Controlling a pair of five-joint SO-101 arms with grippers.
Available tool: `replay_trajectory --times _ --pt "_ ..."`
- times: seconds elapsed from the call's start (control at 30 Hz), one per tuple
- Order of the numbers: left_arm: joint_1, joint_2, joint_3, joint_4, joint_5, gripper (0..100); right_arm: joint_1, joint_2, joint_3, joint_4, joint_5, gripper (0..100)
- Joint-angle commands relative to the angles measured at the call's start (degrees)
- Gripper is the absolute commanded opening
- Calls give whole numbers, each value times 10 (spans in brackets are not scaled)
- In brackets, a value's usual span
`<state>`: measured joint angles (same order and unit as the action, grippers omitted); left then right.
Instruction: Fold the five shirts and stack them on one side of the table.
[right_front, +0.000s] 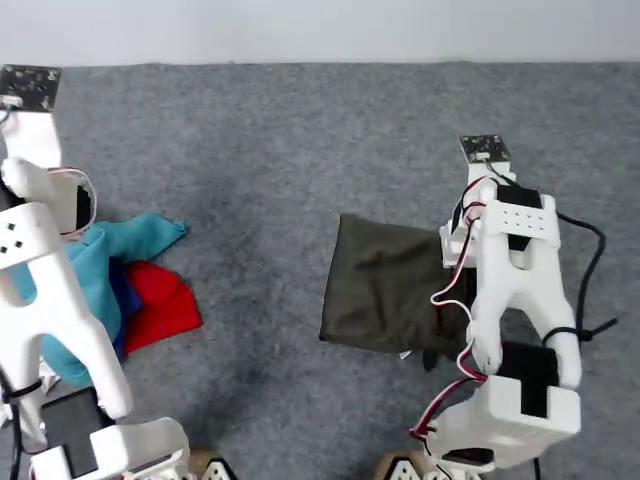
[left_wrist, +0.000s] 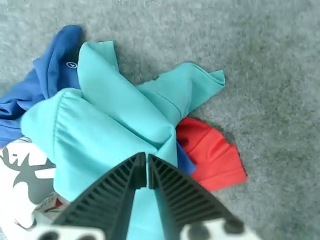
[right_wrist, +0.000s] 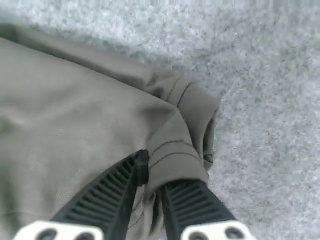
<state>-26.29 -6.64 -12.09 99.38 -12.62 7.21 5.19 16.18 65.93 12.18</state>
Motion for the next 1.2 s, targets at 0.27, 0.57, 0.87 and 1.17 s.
replay_trajectory --times 0.27,0.57,0.87,1.17 --pt "-1 -25 3 10 -5 14 9 -26 -163 21 119 10" --pt "-1 -25 3 10 -5 14 12 84 -227 26 145 21" --pt "-1 -25 3 11 -5 14 7 111 -363 187 142 236" --pt "-1 -25 4 10 -5 14 -38 124 -429 313 142 25"
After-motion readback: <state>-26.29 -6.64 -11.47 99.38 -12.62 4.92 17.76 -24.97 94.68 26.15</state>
